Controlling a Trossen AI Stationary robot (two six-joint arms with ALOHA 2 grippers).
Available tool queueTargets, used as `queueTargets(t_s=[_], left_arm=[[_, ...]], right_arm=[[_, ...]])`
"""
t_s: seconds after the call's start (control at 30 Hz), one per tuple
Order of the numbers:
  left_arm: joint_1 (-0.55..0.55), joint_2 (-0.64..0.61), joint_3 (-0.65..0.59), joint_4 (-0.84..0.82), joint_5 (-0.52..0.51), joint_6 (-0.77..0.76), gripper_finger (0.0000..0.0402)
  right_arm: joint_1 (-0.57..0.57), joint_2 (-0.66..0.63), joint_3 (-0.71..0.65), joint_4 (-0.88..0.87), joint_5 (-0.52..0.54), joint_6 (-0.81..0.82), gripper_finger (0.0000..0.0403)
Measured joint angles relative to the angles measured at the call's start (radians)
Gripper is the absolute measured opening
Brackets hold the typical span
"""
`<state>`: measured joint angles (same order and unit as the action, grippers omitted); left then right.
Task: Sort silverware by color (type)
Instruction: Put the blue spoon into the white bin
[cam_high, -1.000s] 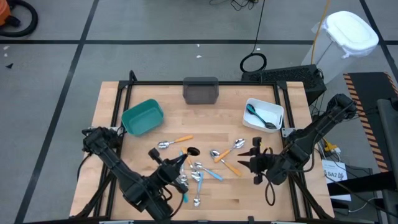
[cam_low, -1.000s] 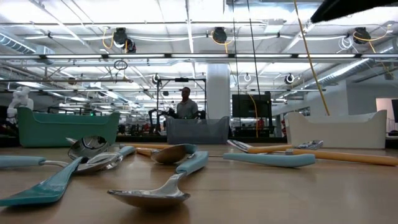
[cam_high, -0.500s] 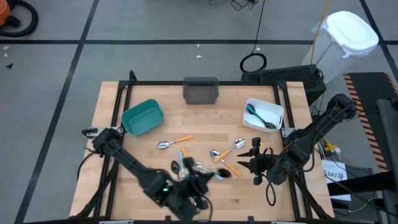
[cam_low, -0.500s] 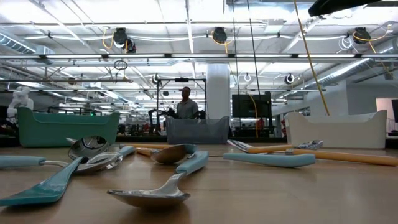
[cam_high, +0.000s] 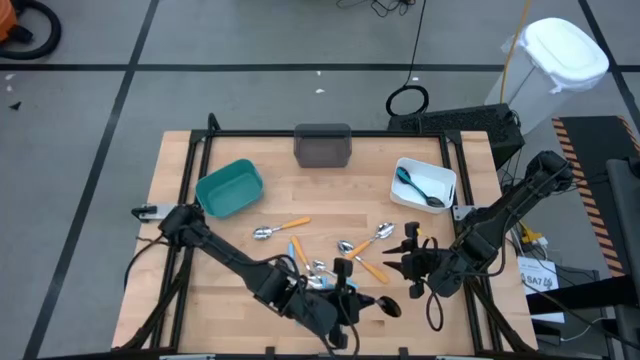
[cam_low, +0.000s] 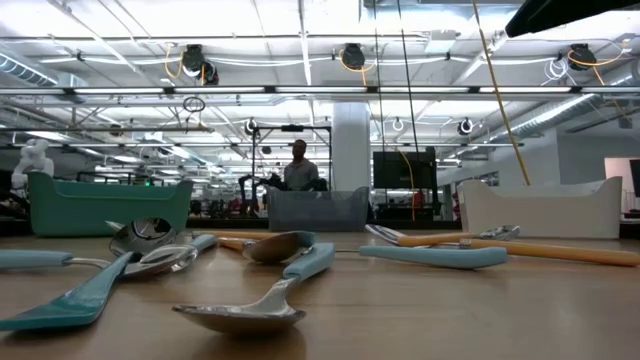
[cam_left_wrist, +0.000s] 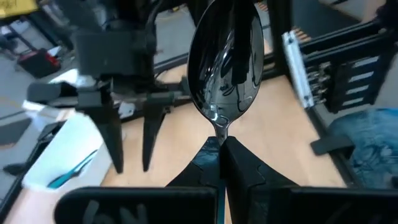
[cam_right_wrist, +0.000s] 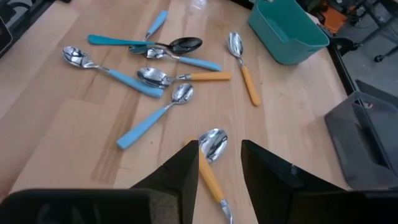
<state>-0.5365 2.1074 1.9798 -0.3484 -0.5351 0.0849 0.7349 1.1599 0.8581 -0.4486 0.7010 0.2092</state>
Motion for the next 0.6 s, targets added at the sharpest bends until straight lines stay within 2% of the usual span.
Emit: queueTargets(t_s=[0.1,0.4,0.6], left_arm=[[0.032,-0.003,-0.067,0.079,0.067,0.000,0.0003],[0.130,-0.013,-0.254,0.288,0.096,-0.019,0.0003],[0.167,-0.021,-0.325,0.350,0.143,-0.039,0.0003]], right_arm=[[0.005,0.000,0.000,-0.010,0.000,0.022,0.0114],[0.014,0.000,0.000,-0.035,0.003,0.040,0.0114],[0.015,0.000,0.000,-0.207,0.011,0.191,0.0114]])
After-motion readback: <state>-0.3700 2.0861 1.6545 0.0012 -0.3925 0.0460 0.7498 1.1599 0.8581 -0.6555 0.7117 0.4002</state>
